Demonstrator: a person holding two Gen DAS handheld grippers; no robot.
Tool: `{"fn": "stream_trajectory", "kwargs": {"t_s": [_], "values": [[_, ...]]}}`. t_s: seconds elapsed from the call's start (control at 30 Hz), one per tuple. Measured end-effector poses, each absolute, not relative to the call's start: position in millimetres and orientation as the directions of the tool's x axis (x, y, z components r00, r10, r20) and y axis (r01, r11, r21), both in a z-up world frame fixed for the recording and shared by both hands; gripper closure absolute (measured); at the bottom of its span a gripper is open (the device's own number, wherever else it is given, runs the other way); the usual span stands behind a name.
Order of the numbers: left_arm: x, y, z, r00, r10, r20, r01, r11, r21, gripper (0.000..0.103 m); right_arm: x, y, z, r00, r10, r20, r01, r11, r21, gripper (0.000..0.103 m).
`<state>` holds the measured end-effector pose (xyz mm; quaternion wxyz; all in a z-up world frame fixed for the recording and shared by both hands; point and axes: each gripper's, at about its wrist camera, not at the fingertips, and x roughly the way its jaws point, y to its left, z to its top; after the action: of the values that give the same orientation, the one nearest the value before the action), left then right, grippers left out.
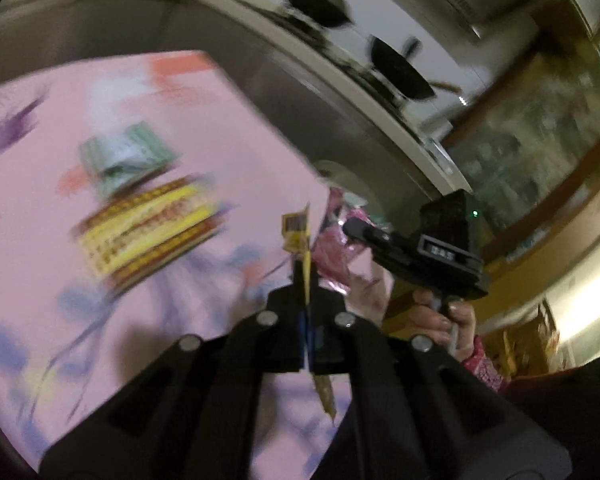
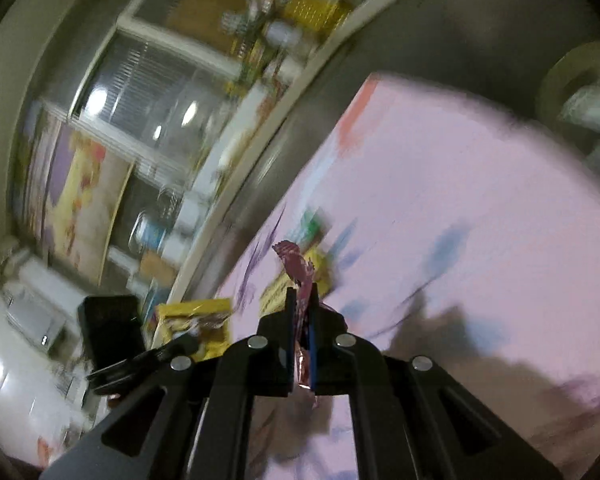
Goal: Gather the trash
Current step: 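Carry the packet and wrapper over the bin and open both grippers, then grasp the yellow tea box with the left gripper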
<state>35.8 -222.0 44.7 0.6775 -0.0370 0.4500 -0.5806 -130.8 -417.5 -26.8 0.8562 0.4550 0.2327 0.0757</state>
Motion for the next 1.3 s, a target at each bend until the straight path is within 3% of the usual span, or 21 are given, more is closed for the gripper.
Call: {"fn": "stream_trajectory", "kwargs": {"t_s": [0.27,0.53,0.67,0.7,0.73,0.8,0.83,1.13,1.3], "values": [[12.1,-441.8,52.8,-0.163,-0.752,-0.639,0.848,0.225,-0.481,0.103,-209.2,-562.7,-10.6,0.914,-0.088,-0.396,0.362,0.614,0.701,0.101],[5.9,-578.9,25.0,-0.139,-0.696,-0.705,0.85,0.282,-0.446,0.103,-206.2,-610.9,-47.1,0.834,-0.188,-0.519,0.515,0.604,0.608,0.101],[5.4,-603.4,15.5,-0.126,-0.689,-0.714,0.841,0.307,-0.445,0.102,-198.1,-618.6,-60.3,0.822,-0.181,-0.541,0.533,0.579,0.617,0.099],[5.7,-611.1,11.3,-0.134,-0.673,-0.728,0.835,0.319,-0.449,0.096,-197.9,-621.9,-65.1,0.818,-0.177,-0.547,0.539,0.568,0.622,0.094],[6.0,-618.1,4.5,-0.156,-0.647,-0.747,0.823,0.333,-0.46,0.088,-198.3,-624.7,-68.5,0.817,-0.174,-0.55,0.541,0.559,0.628,0.089],[6.7,-626.0,-7.7,-0.173,-0.601,-0.78,0.803,0.373,-0.465,0.046,-200.7,-626.4,-73.3,0.818,-0.172,-0.548,0.543,0.542,0.641,0.065],[7.1,-624.5,-11.3,-0.156,-0.599,-0.786,0.795,0.395,-0.46,0.043,-204.1,-626.2,-74.0,0.82,-0.183,-0.542,0.545,0.534,0.646,0.051],[5.3,-571.4,17.8,-0.146,-0.674,-0.724,0.786,0.365,-0.499,0.043,-222.6,-612.2,-47.1,0.857,-0.24,-0.456,0.509,0.534,0.675,0.049],[-9.2,-506.6,38.9,-0.076,-0.721,-0.689,0.825,0.343,-0.45,0.043,-221.9,-586.0,-21.0,0.894,-0.222,-0.39,0.442,0.583,0.681,0.049]]}}
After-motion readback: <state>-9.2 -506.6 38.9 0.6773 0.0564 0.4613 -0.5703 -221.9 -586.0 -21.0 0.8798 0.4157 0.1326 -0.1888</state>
